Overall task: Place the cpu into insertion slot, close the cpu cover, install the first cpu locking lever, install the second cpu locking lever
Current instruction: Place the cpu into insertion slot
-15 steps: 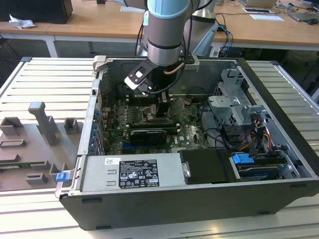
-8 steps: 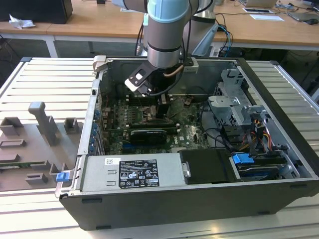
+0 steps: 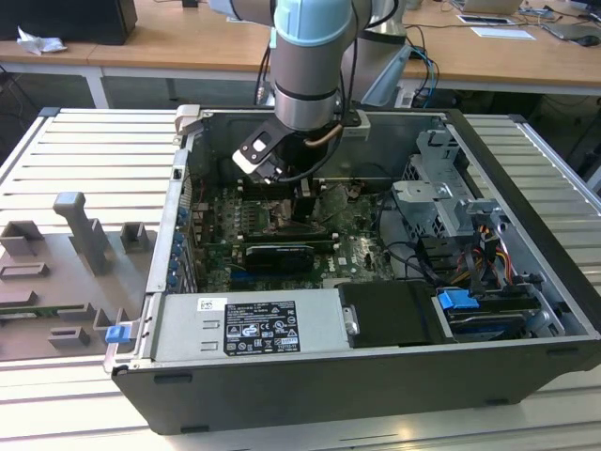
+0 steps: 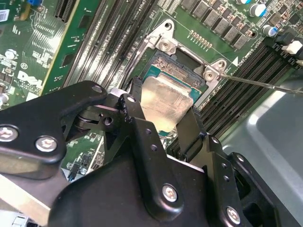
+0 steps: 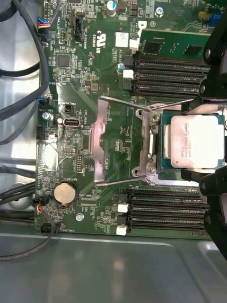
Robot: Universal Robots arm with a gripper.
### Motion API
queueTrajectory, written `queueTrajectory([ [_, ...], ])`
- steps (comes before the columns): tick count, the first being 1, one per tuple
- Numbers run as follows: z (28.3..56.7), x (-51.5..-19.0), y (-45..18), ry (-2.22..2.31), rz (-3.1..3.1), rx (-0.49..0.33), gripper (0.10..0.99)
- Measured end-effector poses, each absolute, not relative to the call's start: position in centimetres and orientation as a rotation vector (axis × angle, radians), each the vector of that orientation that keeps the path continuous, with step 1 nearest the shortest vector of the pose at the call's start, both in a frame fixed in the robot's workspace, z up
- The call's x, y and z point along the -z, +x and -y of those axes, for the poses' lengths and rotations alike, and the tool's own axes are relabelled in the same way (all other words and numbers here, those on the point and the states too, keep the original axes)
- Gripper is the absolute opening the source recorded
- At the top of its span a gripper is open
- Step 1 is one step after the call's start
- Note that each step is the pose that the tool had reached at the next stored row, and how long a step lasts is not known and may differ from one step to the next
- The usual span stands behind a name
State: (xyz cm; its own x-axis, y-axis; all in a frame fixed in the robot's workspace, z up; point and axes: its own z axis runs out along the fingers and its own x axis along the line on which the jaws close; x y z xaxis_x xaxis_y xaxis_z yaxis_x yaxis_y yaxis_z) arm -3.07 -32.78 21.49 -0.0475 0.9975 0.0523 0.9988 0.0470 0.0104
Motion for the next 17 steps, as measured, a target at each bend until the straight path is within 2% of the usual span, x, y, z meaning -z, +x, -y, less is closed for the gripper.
queueTrajectory([
  [17,32.3,-20.1,-3.2,-2.194,2.204,0.042,0.537],
])
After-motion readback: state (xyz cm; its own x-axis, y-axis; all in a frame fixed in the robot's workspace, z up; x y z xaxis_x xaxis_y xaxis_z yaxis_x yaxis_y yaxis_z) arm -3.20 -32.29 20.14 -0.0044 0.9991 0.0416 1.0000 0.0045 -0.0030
